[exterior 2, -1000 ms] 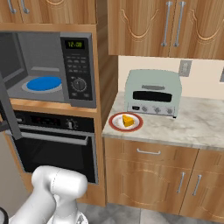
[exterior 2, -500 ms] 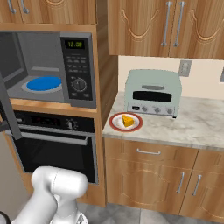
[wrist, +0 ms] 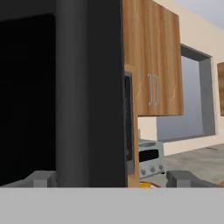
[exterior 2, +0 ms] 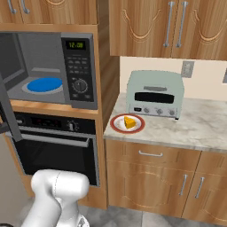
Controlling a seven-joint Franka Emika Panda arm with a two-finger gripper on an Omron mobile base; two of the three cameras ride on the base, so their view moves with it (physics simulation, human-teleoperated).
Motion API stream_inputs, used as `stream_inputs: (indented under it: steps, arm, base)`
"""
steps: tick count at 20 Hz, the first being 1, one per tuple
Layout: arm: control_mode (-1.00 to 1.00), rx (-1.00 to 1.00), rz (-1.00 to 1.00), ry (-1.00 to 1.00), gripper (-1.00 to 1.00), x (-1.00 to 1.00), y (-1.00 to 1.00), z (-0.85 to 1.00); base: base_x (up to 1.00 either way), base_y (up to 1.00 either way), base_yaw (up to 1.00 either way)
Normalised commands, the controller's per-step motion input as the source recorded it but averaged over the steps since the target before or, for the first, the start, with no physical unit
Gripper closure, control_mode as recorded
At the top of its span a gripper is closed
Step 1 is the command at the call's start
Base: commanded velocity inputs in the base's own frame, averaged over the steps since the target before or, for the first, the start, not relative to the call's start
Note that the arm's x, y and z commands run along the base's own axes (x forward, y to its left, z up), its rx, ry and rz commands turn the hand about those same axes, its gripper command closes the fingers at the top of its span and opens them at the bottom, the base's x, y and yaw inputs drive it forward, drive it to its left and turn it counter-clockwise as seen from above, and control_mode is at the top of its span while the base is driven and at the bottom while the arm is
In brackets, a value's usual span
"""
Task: Pick the cheese from the counter and place it in the microwave. Then turn on the microwave.
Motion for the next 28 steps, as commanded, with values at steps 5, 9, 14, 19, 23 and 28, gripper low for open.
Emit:
stream_inputs:
  steps: [5, 9, 14, 19, 23, 28]
  arm:
    - [-1.0, 0.08, 0.05, 0.0, -1.0, -0.05, -0.24, 0.01]
    - [-1.0, 0.07, 0.08, 0.0, -1.0, -0.04, -0.08, 0.13]
    - [-1.0, 0.04, 0.09, 0.0, -1.0, -0.02, -0.04, 0.14]
    - [-1.0, 0.03, 0.08, 0.0, -1.0, -0.08, -0.03, 0.13]
    - [-1.0, 0.02, 0.07, 0.0, -1.0, -0.09, -0.05, 0.12]
    - [-1.0, 0.01, 0.11, 0.0, -1.0, -0.02, -0.11, 0.06]
  base:
    - [0.0, 0.0, 0.0]
    - [0.0, 0.0, 0.0]
    - [0.0, 0.0, 0.0]
    - [0.0, 0.0, 0.0]
    - [0.0, 0.0, 0.0]
    - [0.0, 0.0, 0.0]
